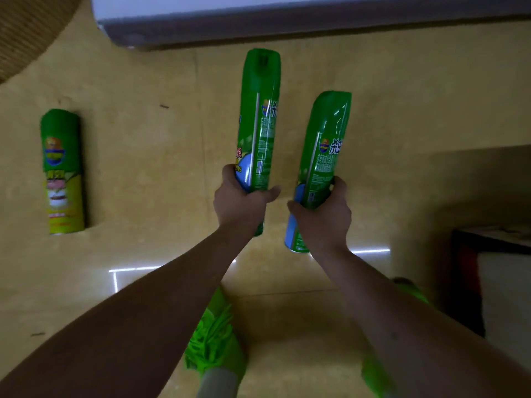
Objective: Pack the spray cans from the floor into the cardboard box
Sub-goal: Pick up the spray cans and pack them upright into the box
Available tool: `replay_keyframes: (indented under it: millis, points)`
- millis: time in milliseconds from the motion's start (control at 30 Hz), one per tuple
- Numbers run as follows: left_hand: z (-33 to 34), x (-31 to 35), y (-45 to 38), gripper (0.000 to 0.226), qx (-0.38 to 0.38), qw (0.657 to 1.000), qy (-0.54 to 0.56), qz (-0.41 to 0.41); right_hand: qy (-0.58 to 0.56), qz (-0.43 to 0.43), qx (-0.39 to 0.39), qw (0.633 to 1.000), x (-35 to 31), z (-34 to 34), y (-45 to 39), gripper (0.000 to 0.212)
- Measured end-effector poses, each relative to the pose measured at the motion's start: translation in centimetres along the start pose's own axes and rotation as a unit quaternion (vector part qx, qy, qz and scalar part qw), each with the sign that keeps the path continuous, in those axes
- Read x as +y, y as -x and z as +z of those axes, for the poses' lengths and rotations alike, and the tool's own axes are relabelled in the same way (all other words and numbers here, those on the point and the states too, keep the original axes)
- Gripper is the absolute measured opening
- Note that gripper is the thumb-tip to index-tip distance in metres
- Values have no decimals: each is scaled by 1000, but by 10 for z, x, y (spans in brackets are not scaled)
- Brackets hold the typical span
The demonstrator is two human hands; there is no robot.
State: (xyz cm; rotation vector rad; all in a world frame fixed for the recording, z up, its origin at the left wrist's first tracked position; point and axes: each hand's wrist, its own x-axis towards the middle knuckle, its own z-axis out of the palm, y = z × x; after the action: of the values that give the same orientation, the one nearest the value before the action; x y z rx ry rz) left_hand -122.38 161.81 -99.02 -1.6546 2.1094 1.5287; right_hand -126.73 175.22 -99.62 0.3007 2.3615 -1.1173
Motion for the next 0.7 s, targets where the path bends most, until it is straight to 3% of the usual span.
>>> replay_keyframes:
  millis: [233, 433, 700]
  points:
    - [135, 109, 84, 45, -34, 993, 55, 100, -73, 1, 107, 992, 15, -170, -38, 67]
    - [233, 222, 185, 41, -100, 977, 77, 172, -168, -21, 220, 961, 6, -328, -43, 65]
    - [354, 331, 343, 41, -262, 914, 22, 308, -213, 4, 377, 901, 52, -539, -23, 72]
